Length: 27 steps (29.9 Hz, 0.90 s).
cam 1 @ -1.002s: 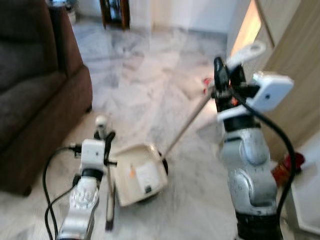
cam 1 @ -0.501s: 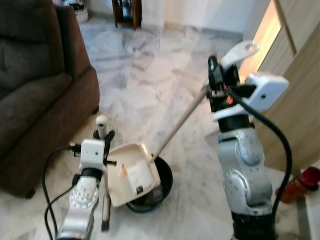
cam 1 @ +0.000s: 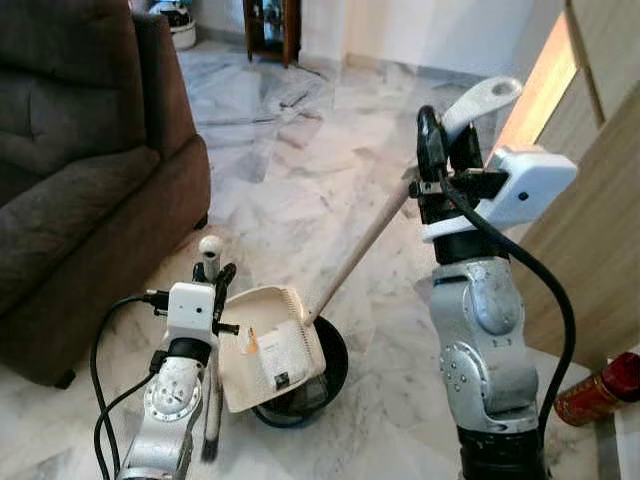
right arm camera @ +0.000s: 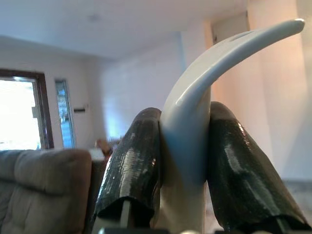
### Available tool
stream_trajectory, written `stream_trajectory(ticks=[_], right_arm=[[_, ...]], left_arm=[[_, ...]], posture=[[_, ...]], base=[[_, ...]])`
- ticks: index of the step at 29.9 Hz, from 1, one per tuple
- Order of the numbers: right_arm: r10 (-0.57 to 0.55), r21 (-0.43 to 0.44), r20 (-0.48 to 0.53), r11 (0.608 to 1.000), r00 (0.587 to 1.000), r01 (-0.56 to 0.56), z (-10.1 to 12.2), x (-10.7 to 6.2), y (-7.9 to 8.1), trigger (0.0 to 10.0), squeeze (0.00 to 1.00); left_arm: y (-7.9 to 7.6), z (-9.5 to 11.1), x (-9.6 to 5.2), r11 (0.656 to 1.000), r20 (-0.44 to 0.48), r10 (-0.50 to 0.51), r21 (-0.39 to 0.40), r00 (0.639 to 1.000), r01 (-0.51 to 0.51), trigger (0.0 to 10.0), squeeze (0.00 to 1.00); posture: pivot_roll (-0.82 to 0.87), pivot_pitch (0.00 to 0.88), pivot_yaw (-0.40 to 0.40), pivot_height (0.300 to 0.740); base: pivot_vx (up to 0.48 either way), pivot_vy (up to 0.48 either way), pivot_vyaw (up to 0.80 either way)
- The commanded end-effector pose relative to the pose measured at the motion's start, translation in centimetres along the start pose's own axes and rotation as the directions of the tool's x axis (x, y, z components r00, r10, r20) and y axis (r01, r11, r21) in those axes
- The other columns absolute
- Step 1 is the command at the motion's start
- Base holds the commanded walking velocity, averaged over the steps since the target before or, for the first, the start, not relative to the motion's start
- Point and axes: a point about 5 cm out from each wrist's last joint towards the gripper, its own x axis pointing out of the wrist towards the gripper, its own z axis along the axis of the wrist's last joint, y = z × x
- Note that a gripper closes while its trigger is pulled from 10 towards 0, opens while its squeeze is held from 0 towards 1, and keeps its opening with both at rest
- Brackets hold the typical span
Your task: Sweep floor
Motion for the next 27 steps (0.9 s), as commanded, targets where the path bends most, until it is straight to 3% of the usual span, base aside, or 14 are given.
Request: stream_trajectory(ticks=[1,4,7,16,24,27], right_arm=[[0.027,-0.021,0.144,0.999,0.989,-0.024,2.5,0.5,1.0,10.0,0.0],[0.047,-0.035,0.157,0.999,0.986,-0.042,2.6,0.4,1.7,10.0,0.0],[0.139,-0.111,0.172,0.986,0.975,-0.122,2.5,0.0,3.3,10.0,0.0],[0.263,-0.151,0.193,0.96,0.945,-0.236,2.3,-1.3,6.4,10.0,0.0],[0.312,-0.174,0.206,0.945,0.928,-0.279,2.3,-2.1,7.7,10.0,0.0],[0.393,-0.224,0.21,0.911,0.895,-0.348,2.1,-3.0,9.1,10.0,0.0]], left_arm=[[-0.1,0.9,0.3,1.0,0.051,-0.01,0.009,0.999,0.01,10.0,0.0],[-0.1,0.9,0.3,1.0,0.051,-0.01,0.008,0.999,0.01,10.0,0.0],[-0.1,0.9,0.3,1.0,0.051,-0.01,0.007,0.999,0.009,10.0,0.0],[-0.2,0.9,0.3,1.0,0.054,-0.012,0.005,0.998,0.011,10.0,0.0],[-0.3,1.0,0.3,1.0,0.056,-0.015,0.006,0.998,0.015,10.0,0.0],[-0.4,1.0,0.3,1.0,0.058,-0.02,0.009,0.998,0.019,10.0,0.0]], posture=[[0.03,0.079,-0.024,0.74],[0.03,0.084,-0.024,0.74],[0.03,0.087,-0.025,0.74],[0.03,0.093,-0.026,0.74],[0.03,0.097,-0.028,0.74],[0.03,0.097,-0.028,0.74]], base=[[0.0,0.0,0.0],[0.0,0.0,0.0],[0.0,0.0,0.0],[0.0,0.0,0.0],[0.0,0.0,0.0],[0.0,0.0,0.0]])
